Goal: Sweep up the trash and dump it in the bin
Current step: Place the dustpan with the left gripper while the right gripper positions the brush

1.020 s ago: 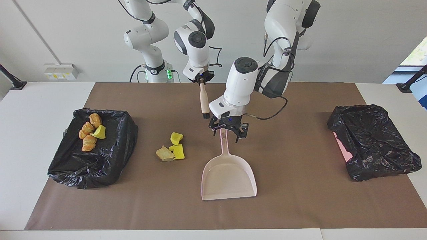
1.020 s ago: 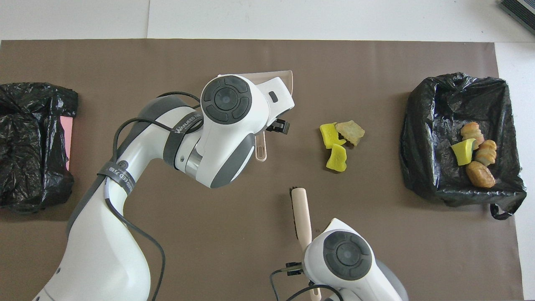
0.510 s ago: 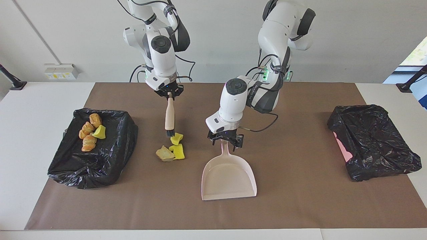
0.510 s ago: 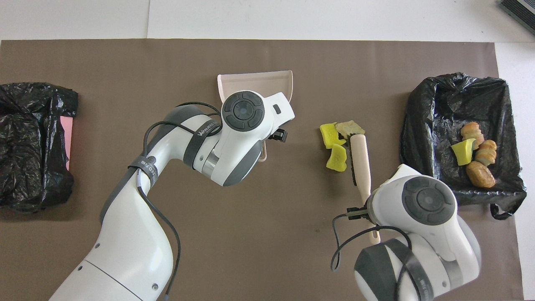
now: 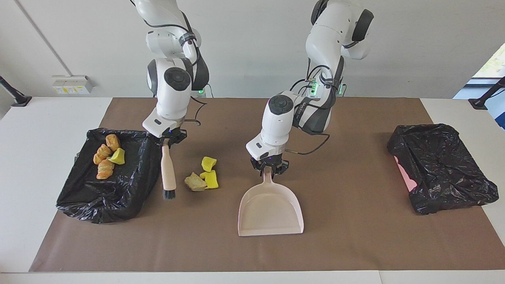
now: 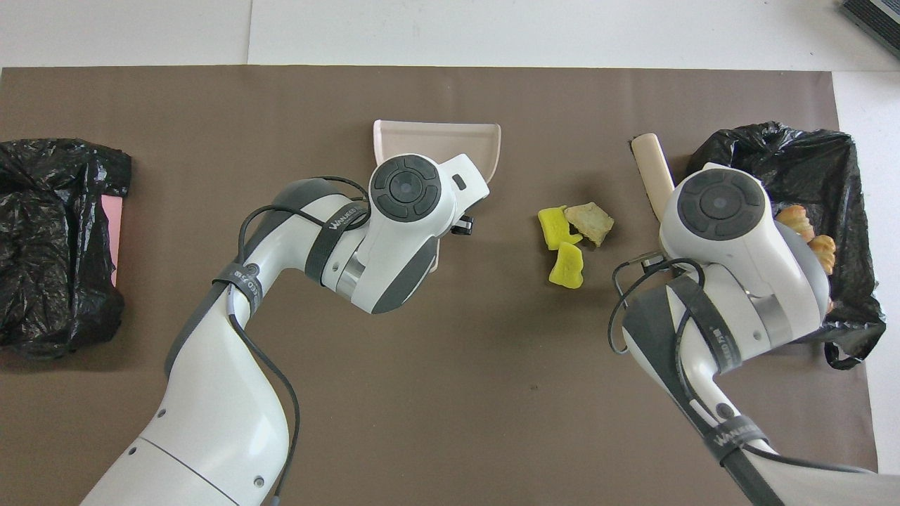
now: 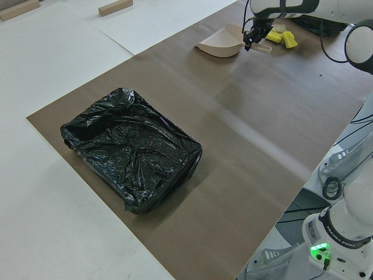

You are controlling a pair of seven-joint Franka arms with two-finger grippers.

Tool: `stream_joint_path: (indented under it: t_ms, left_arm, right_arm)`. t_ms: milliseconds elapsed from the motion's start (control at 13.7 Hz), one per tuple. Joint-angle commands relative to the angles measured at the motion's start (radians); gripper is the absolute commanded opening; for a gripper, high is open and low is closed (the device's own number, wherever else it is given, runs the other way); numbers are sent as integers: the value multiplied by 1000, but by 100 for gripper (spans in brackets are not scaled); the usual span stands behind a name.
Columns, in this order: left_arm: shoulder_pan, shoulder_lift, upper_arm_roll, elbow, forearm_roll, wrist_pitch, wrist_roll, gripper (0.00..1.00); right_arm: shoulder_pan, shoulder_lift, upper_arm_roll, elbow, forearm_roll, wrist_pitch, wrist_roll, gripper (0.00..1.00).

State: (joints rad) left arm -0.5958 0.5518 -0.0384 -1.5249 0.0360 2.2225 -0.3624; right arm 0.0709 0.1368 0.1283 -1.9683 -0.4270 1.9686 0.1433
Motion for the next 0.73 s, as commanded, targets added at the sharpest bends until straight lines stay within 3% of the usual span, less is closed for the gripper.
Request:
stream_joint_path:
  t_ms: [0,73,291,656]
  left_arm:
    - [-9,-24,9,-18,74,19,-23,17]
    - [-7,-26,9,-14,118,19,-18,16]
    - [4,-78,12,-29,148,-9,55,0]
    - [57,-130,12,-47,147,-128,348,0]
  right_arm:
    - [-22,50,13,49,-25,-22,-30,0]
    - [-23,65,14,51,-27,-24,-31,0]
    - [-23,70,14,28,-13,-31,-66,0]
    - [0,47,20,-41,210,-42,-111,0]
